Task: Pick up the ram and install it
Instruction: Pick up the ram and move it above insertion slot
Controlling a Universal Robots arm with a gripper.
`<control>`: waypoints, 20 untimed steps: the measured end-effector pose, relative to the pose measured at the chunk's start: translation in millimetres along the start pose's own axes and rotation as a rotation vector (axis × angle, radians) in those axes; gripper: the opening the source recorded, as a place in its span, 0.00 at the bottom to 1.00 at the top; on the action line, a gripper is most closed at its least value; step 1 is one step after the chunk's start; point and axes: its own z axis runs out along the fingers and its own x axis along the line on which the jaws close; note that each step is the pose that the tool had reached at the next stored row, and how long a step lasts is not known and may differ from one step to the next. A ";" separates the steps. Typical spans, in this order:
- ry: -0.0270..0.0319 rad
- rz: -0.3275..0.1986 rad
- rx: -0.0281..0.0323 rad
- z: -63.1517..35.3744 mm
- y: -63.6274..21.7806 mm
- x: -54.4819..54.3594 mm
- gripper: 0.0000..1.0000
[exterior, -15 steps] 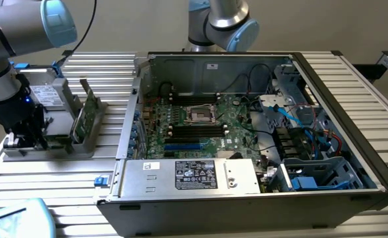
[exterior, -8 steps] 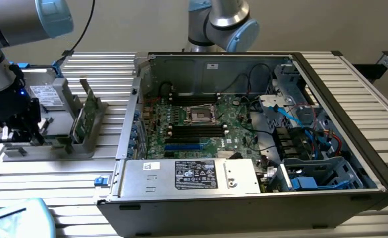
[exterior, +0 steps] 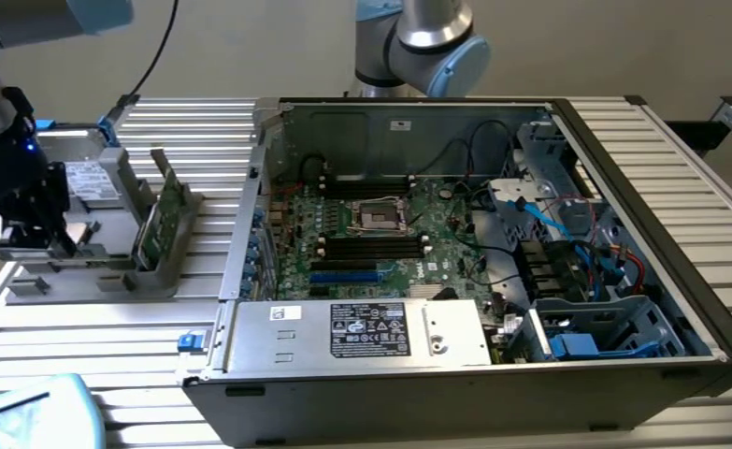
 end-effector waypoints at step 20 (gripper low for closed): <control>-0.0032 -0.001 -0.0078 -69.7 -65.8 2.3 0.14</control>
